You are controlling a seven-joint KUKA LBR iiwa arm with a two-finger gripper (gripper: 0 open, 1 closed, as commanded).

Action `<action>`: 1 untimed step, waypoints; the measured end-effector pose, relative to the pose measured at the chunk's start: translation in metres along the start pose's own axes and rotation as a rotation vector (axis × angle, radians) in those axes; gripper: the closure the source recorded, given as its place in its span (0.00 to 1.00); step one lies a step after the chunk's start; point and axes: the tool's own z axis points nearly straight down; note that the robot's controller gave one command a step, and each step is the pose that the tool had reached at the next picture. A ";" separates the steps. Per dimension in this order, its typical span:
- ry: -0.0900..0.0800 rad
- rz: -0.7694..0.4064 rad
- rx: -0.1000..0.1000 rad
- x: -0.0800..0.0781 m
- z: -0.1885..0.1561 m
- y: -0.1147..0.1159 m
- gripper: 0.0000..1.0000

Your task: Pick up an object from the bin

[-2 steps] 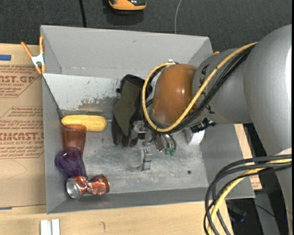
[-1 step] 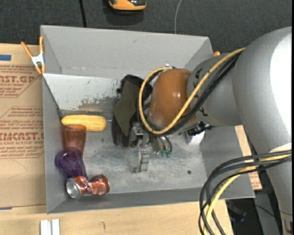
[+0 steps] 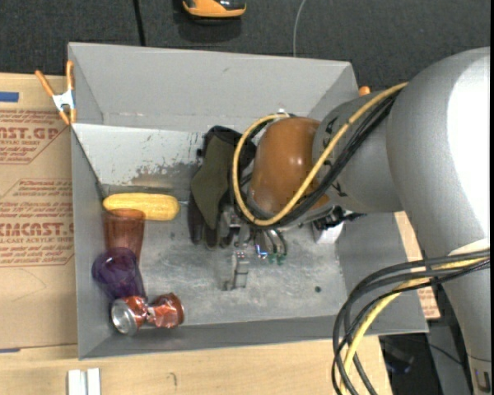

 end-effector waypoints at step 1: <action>-0.001 0.055 0.000 -0.009 -0.007 0.002 1.00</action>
Offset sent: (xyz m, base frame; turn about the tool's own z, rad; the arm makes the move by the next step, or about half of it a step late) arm 0.0000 0.0000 0.0000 0.0000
